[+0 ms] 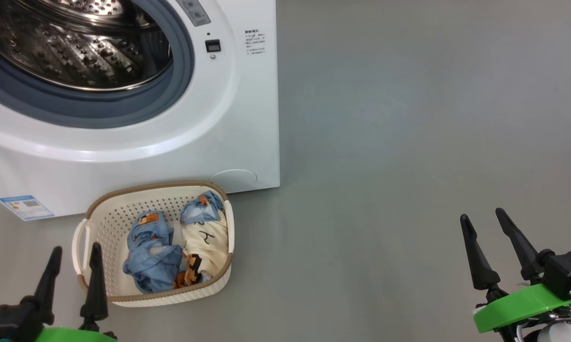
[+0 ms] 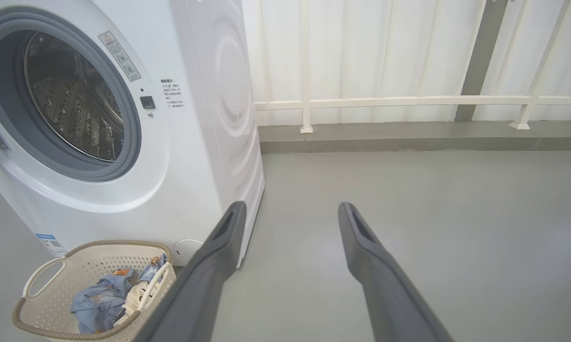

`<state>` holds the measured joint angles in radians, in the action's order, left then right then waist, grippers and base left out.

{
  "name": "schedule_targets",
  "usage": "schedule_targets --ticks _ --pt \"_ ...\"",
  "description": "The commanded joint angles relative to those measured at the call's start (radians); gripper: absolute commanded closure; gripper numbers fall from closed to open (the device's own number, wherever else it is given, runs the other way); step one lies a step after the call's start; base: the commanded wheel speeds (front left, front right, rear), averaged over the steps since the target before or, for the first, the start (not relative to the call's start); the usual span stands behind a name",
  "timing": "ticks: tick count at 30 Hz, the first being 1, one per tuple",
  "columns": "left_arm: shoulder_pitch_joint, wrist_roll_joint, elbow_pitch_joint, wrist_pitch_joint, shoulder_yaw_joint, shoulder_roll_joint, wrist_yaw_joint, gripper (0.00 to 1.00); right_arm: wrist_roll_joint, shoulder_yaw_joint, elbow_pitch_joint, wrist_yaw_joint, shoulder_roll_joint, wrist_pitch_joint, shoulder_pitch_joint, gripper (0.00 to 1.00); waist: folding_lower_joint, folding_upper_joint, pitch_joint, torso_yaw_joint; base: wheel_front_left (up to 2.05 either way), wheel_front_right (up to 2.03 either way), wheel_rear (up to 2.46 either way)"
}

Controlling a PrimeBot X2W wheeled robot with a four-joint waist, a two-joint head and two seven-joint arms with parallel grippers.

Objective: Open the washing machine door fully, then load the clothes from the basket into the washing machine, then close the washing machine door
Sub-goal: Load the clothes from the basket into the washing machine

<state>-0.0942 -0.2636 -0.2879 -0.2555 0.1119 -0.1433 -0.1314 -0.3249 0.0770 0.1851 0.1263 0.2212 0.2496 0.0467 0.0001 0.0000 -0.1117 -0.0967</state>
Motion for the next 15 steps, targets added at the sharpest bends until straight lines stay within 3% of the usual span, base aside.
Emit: schedule_targets --ticks 1,7,15 --pt "-0.011 -0.009 0.018 -0.006 0.023 -0.023 0.001 0.00 0.004 0.018 -0.026 0.004 0.017 0.012 -0.003 0.00 0.0000 0.0000 0.000 0.001 0.12 -0.46 0.34" --pt "-0.011 -0.023 0.016 -0.006 0.006 -0.032 0.001 0.00 0.004 0.026 -0.025 0.004 0.019 0.012 -0.002 0.00 0.0000 0.0000 0.001 0.002 0.32 -1.21 0.89" --pt "-0.019 -0.032 0.012 -0.006 -0.008 -0.043 0.001 0.00 0.002 0.031 -0.026 0.004 0.020 0.012 0.001 0.00 0.0000 0.0000 -0.002 0.001 0.73 -2.26 1.53"
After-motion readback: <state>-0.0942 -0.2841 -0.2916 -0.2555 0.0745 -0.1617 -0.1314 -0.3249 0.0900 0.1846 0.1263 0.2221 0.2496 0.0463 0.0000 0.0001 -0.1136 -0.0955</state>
